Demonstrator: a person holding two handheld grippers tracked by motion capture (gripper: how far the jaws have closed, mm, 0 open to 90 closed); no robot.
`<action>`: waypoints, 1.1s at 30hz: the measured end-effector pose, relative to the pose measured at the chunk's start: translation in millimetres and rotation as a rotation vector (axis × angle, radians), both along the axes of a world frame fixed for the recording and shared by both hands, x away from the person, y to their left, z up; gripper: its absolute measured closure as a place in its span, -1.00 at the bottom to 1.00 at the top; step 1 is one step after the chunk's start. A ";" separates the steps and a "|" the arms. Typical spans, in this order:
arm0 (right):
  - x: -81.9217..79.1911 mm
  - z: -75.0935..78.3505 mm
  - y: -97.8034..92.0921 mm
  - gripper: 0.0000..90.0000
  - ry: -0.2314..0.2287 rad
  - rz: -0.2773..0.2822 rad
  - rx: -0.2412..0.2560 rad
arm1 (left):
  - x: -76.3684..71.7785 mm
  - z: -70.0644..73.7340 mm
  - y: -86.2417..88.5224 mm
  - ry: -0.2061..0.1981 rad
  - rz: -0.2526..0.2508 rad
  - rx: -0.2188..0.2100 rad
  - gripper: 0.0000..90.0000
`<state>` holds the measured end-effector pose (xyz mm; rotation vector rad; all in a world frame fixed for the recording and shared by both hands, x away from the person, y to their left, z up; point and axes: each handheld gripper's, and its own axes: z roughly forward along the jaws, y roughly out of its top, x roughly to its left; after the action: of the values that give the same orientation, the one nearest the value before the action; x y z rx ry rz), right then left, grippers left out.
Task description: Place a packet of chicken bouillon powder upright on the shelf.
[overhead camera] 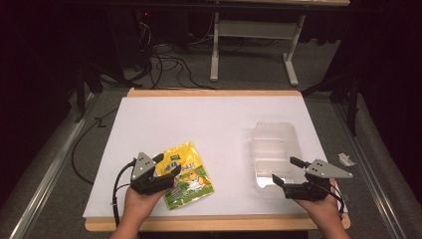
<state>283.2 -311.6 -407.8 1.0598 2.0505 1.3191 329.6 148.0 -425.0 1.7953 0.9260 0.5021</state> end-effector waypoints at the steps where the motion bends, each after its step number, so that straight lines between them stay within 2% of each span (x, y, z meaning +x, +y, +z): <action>1: 0.0 0.2 -0.3 -0.76 -0.003 0.004 0.003 | -0.2 0.0 0.1 -0.001 -0.001 0.001 -0.40; 6: -1.1 2.5 0.5 -0.78 -0.013 0.005 0.006 | -1.9 0.8 1.7 -0.007 -0.004 0.008 -0.41; 11: -3.1 3.6 1.3 -0.78 -0.022 0.004 0.002 | -1.9 2.2 1.9 -0.010 -0.006 -0.005 -0.42; 17: -2.9 2.0 -0.4 -0.78 -0.015 0.000 0.009 | -0.9 2.1 -0.9 -0.007 -0.014 0.016 -0.48; 25: -1.8 0.0 0.9 -0.76 -0.005 0.008 -0.001 | 4.9 -0.5 5.4 0.003 0.030 0.041 -0.53; 28: -1.2 -1.5 1.7 -0.76 -0.002 0.013 -0.002 | 10.6 -3.5 12.0 0.027 0.050 0.044 -0.53; 31: -0.9 -2.2 2.3 -0.75 0.003 0.014 -0.002 | 17.0 -7.7 19.0 0.060 0.092 0.062 -0.60; 33: -0.6 -2.5 2.0 -0.75 0.005 0.014 -0.001 | 20.3 -10.1 24.1 0.079 0.104 0.057 -0.60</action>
<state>282.6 -309.6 -410.3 1.0512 2.0653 1.3237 349.9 172.1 -435.1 1.8360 1.0736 0.5306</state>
